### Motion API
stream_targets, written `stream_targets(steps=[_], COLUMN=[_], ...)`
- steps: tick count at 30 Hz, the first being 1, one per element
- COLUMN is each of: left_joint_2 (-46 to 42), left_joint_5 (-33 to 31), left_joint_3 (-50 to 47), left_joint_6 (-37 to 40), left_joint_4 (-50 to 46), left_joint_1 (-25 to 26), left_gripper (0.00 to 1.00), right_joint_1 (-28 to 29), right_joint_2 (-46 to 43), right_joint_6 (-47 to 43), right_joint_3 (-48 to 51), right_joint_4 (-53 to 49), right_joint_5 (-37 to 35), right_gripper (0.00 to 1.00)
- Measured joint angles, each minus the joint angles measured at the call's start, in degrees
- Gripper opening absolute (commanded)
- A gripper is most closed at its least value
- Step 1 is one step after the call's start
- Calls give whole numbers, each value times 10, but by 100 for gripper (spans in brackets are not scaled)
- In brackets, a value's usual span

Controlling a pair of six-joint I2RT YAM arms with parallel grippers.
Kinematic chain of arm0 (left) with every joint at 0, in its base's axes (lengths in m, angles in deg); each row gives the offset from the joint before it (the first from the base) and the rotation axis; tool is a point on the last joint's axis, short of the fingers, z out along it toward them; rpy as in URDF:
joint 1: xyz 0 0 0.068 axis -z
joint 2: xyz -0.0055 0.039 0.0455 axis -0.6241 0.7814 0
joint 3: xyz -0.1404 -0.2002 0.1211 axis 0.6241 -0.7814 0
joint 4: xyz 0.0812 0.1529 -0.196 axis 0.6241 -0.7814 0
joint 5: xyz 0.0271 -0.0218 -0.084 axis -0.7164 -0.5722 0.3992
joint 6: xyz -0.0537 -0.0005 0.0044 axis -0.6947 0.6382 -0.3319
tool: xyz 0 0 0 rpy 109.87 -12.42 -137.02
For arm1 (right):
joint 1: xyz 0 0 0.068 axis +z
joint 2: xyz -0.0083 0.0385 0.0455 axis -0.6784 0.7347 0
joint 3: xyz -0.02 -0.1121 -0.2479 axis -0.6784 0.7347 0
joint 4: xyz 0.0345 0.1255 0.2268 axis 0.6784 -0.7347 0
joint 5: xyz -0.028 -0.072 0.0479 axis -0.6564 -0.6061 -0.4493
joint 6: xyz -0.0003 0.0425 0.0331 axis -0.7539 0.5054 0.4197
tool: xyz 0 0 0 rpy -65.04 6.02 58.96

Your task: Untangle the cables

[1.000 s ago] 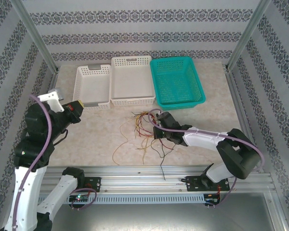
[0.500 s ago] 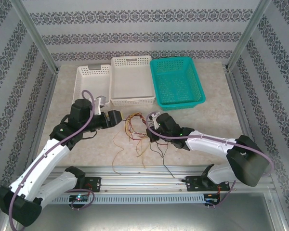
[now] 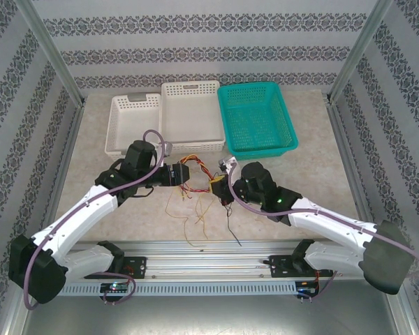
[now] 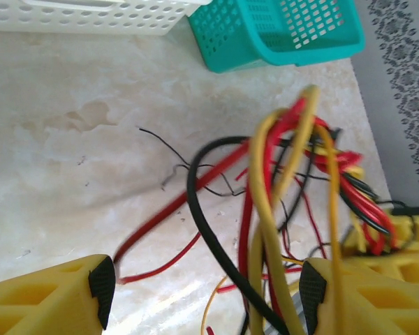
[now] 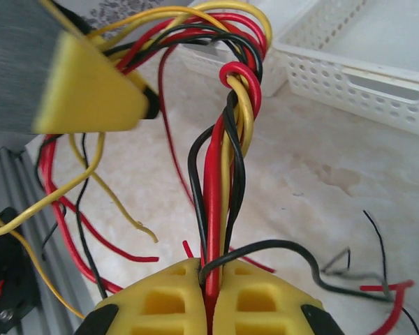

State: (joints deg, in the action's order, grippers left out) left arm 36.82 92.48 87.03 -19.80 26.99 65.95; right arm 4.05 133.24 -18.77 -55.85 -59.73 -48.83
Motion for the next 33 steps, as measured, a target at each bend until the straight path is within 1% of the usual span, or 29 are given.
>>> stream_targets(steps=[2, 3, 4, 6, 9, 10, 11, 15, 18, 22, 25, 30, 33], left_joint_2=[9, 14, 18, 23, 23, 22, 19, 0, 2, 12, 17, 17, 17], left_joint_5=[0, 0, 0, -1, -4, -4, -5, -8, -8, -14, -13, 0, 14], left_joint_3=[0, 0, 0, 1, 1, 1, 1, 4, 30, 82, 110, 121, 121], left_joint_6=[2, 2, 3, 7, 16, 19, 22, 31, 44, 82, 119, 164, 178], left_joint_4=[0, 0, 0, 0, -1, -2, -5, -31, -70, -118, -149, -155, -150], left_joint_1=[0, 0, 0, 1, 1, 1, 1, 8, 13, 19, 21, 27, 27], left_gripper=[68, 63, 56, 31, 10, 4, 0, 0, 0, 0, 0, 0, 0], right_joint_1=[0, 0, 0, 0, 0, 0, 0, -2, -17, -38, -44, -67, -73], right_joint_2=[1, 2, 2, 2, -1, -5, -10, -41, -49, -50, -50, -44, -44], right_joint_6=[-4, -6, -9, -12, -16, -17, -18, -27, -30, -29, -25, 0, 8], right_joint_3=[0, 0, 0, 0, 0, 0, 0, -1, -8, -16, -30, -58, -66], right_joint_4=[-2, -5, -8, -12, -20, -24, -28, -53, -77, -88, -97, -125, -138], right_joint_5=[14, 20, 25, 29, 28, 28, 23, 0, -19, -40, -69, -95, -95], right_gripper=[0, 0, 0, 0, 0, 0, 0, 0, 0, 0, 0, 0, 0])
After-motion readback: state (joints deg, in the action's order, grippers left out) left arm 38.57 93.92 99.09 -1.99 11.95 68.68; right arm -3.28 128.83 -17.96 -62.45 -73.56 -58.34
